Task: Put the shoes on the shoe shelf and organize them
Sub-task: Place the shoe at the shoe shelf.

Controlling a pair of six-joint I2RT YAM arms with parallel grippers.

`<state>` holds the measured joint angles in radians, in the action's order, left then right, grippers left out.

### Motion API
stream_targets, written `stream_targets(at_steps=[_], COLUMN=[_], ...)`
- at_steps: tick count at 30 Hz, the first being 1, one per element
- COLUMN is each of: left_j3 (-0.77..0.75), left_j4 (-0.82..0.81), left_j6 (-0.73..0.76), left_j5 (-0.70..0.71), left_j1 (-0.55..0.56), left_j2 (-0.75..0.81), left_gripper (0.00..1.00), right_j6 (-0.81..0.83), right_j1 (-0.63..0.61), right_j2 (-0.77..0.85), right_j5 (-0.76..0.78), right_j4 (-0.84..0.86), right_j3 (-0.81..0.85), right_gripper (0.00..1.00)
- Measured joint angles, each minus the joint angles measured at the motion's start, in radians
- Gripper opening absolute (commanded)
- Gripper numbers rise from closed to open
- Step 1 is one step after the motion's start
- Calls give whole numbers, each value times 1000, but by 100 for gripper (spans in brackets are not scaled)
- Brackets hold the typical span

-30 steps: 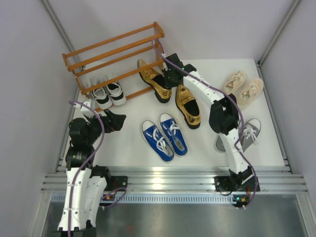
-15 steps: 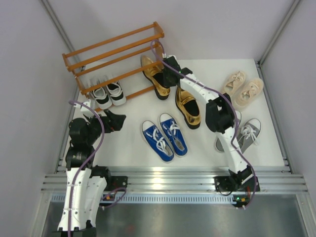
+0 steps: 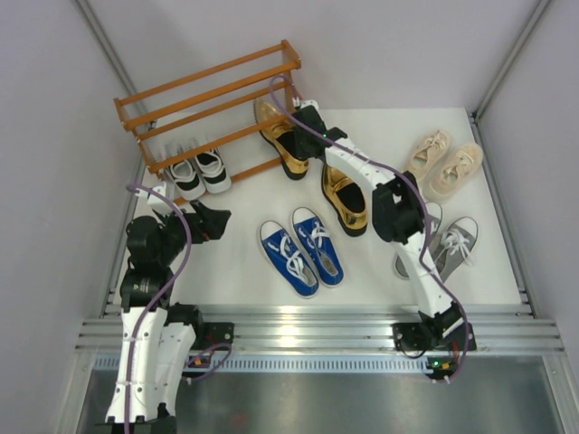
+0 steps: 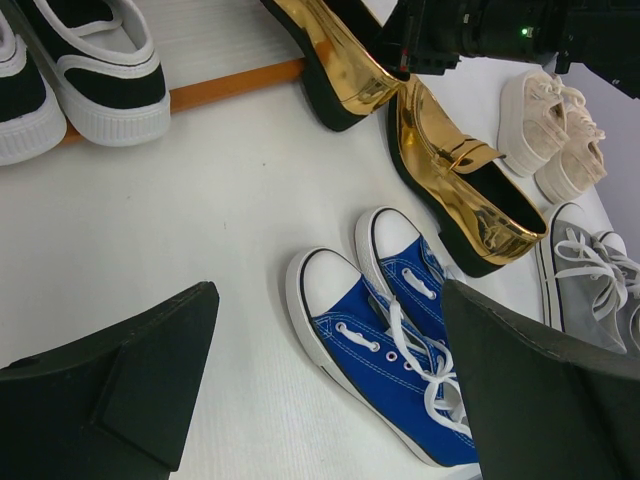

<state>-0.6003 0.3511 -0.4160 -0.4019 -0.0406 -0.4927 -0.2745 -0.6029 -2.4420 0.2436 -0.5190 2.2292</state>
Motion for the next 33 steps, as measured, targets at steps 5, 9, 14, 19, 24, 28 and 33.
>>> stream_targets(at_steps=[5, 9, 14, 19, 24, 28, 33], left_j3=[0, 0, 0, 0, 0, 0, 0], left_j4=[1, 1, 1, 1, 1, 1, 1], left_j6=[0, 0, 0, 0, 0, 0, 0], left_j5=[0, 0, 0, 0, 0, 0, 0], left_j1=[0, 0, 0, 0, 0, 0, 0], left_j2=[0, 0, 0, 0, 0, 0, 0], left_gripper=[98, 98, 98, 98, 98, 98, 98], right_j6=[11, 11, 11, 9, 8, 7, 0], right_j1=[-6, -6, -6, -6, -6, -7, -7], right_j2=[-7, -7, -13, -17, -18, -18, -18], right_j5=[10, 18, 31, 40, 41, 42, 40], right_j4=[10, 10, 18, 42, 77, 119, 143], right_j3=[17, 18, 33, 45, 47, 64, 69], right_gripper=[1, 1, 3, 13, 20, 23, 25])
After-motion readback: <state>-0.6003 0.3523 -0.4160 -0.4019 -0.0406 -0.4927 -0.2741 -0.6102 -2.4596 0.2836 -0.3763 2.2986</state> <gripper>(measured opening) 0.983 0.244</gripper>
